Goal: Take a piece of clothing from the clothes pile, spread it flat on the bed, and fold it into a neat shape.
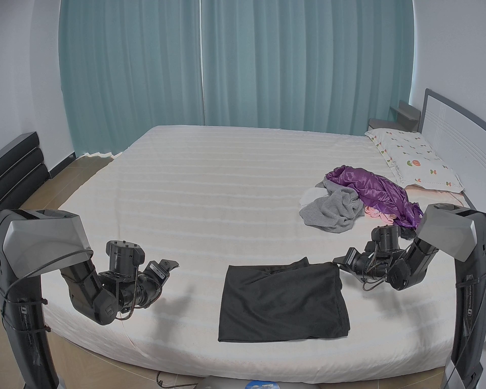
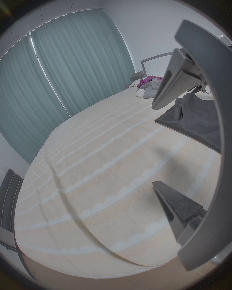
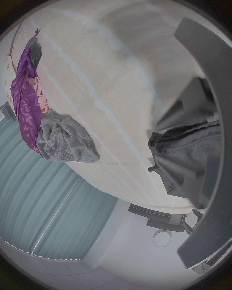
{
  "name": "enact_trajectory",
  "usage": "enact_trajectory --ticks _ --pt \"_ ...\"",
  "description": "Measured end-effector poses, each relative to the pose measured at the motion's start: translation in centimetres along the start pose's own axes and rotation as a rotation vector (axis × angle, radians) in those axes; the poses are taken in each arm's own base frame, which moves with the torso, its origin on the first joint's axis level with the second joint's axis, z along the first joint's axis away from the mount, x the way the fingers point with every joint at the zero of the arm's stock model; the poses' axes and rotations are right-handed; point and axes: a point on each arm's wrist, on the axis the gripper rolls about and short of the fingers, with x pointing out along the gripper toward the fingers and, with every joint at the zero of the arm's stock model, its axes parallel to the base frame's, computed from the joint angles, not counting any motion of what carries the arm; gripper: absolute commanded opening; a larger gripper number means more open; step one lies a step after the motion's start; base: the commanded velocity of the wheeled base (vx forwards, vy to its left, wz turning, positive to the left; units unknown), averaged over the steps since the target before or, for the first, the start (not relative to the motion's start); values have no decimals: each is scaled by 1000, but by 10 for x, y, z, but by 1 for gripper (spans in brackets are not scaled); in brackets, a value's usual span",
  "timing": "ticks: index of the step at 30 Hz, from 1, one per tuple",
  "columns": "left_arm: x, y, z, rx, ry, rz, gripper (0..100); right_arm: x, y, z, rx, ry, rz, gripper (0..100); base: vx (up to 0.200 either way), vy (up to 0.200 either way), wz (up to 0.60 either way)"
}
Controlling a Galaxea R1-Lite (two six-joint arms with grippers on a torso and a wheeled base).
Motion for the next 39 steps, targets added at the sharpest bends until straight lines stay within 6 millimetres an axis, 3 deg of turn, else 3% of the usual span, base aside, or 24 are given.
enact_trajectory --ticks 8,16,23,30,39 --pt "0 0 0 0 0 0 100 -28 0 -10 -1 30 -17 100 0 0 0" --pt "0 0 0 0 0 0 100 -74 -11 -55 -139 129 1 100 0 0 0" --pt "0 0 0 0 0 0 100 -101 -5 -92 -265 201 69 100 -114 0 0" --pt "0 0 0 0 1 0 100 -107 -4 -105 -312 250 73 100 -57 0 0" --pt "0 0 0 1 1 -1 100 -97 -3 -101 -339 185 108 100 0 0 0"
